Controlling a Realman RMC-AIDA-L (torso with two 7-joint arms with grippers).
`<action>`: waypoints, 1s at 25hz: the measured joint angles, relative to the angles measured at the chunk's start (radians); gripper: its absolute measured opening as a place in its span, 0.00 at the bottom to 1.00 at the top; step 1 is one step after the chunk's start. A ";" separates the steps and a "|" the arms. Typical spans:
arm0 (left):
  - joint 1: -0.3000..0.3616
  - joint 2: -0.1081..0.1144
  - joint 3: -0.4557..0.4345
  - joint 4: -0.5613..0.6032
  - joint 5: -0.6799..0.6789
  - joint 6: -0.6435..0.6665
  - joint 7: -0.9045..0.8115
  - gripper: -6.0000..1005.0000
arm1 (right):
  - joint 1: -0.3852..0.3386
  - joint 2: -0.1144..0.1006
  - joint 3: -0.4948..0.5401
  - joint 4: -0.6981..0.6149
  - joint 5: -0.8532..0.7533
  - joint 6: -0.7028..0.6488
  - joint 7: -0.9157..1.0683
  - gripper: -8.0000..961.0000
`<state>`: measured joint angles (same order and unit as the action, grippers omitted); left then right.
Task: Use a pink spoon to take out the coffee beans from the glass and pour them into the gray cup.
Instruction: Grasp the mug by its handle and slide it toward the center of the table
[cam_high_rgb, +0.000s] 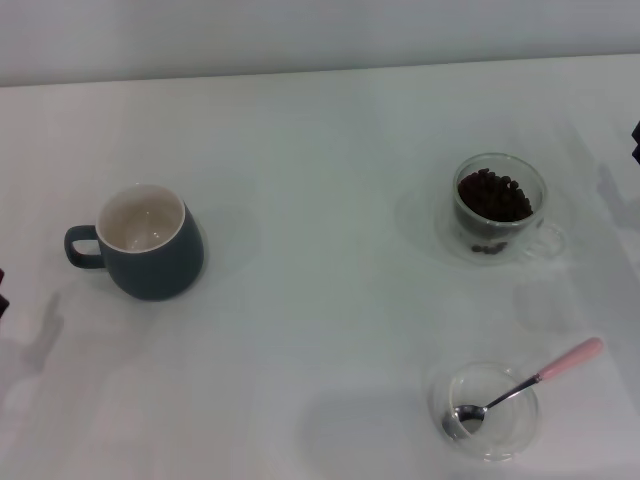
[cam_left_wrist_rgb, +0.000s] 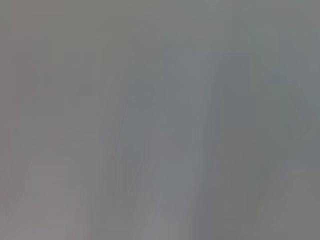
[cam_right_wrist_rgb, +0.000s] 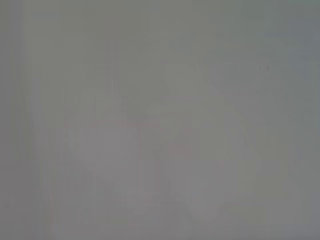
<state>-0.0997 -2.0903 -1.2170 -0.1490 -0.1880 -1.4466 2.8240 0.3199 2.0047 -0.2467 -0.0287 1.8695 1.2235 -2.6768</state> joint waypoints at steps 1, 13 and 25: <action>0.007 0.000 0.001 0.003 0.007 0.005 -0.001 0.86 | 0.003 0.000 0.000 -0.003 0.000 -0.004 0.000 0.71; -0.035 0.006 0.011 0.016 0.024 0.137 -0.007 0.86 | 0.015 0.000 -0.009 -0.003 -0.006 -0.019 0.000 0.71; -0.133 0.009 0.015 0.028 0.061 0.250 0.001 0.84 | 0.000 0.000 -0.009 0.001 -0.006 -0.014 0.000 0.71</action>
<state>-0.2327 -2.0812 -1.2025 -0.1212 -0.1270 -1.1962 2.8251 0.3196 2.0048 -0.2562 -0.0278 1.8637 1.2095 -2.6768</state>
